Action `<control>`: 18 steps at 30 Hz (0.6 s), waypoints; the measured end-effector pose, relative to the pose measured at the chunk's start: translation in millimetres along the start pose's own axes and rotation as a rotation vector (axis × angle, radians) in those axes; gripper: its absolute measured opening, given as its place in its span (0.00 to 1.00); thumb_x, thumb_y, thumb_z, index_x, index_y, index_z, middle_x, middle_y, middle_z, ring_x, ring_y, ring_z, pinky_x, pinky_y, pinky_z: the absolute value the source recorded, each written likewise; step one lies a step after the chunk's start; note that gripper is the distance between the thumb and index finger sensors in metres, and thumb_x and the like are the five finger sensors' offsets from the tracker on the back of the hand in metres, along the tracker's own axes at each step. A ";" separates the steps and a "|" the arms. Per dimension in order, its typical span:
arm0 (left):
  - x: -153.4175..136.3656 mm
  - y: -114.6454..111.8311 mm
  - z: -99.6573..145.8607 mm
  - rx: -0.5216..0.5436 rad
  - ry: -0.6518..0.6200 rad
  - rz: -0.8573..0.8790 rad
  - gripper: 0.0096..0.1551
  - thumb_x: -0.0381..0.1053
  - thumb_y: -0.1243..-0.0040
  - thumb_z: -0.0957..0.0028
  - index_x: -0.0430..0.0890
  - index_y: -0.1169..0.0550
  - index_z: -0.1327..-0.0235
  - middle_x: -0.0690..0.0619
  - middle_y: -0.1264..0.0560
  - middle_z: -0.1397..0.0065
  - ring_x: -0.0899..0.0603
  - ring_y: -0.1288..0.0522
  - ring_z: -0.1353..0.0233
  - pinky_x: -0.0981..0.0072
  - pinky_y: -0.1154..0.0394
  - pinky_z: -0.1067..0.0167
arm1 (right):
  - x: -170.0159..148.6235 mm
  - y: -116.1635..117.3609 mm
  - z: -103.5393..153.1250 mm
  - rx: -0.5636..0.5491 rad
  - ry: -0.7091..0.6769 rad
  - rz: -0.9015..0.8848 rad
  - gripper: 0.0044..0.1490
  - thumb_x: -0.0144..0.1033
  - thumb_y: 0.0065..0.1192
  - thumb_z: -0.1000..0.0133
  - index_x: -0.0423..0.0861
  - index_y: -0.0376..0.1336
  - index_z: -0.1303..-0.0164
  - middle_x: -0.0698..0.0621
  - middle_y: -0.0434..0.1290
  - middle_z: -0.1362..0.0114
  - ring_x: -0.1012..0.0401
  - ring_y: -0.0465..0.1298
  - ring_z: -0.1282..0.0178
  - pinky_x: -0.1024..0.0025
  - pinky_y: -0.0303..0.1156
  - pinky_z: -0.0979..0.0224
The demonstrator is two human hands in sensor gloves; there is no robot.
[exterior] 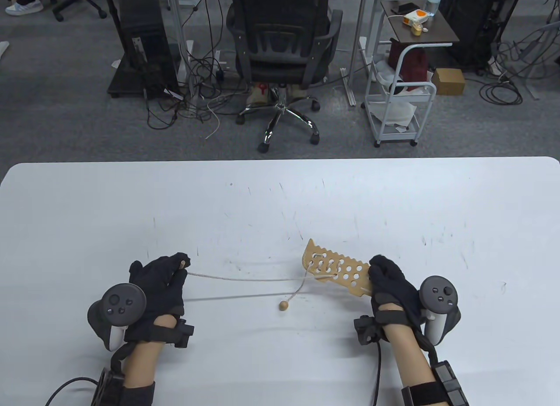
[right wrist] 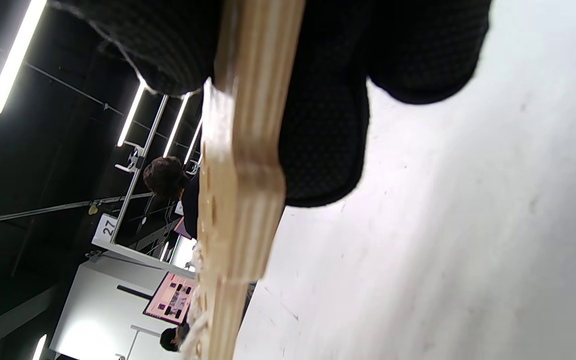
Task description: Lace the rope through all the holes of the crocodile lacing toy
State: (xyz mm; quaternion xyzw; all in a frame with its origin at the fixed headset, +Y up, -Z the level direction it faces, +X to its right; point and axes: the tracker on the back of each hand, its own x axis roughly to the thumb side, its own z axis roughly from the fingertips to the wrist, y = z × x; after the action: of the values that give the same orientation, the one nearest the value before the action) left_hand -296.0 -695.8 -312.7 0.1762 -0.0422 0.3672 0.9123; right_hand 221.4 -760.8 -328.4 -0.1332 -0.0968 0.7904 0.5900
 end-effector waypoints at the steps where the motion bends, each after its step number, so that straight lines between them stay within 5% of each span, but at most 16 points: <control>1: 2.1 -2.5 0.3 -0.013 -0.008 -0.002 0.26 0.52 0.38 0.55 0.61 0.21 0.40 0.55 0.16 0.39 0.39 0.24 0.29 0.32 0.51 0.24 | 1.2 2.4 0.5 0.010 -0.009 0.001 0.30 0.39 0.65 0.47 0.42 0.65 0.36 0.47 0.83 0.44 0.55 0.87 0.57 0.56 0.75 0.46; 18: 46.4 -41.2 13.0 -0.287 -0.247 0.045 0.32 0.51 0.28 0.55 0.57 0.22 0.33 0.55 0.12 0.46 0.41 0.17 0.39 0.41 0.32 0.29 | 25.4 30.9 23.5 0.139 -0.146 0.019 0.30 0.40 0.65 0.47 0.42 0.66 0.36 0.46 0.83 0.45 0.55 0.87 0.60 0.55 0.76 0.48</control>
State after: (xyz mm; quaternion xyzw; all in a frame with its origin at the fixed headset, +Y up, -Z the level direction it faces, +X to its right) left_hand -233.4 -697.5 -302.9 0.0869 -0.2100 0.3534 0.9074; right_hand 178.9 -745.2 -318.3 -0.0350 -0.0835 0.8084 0.5817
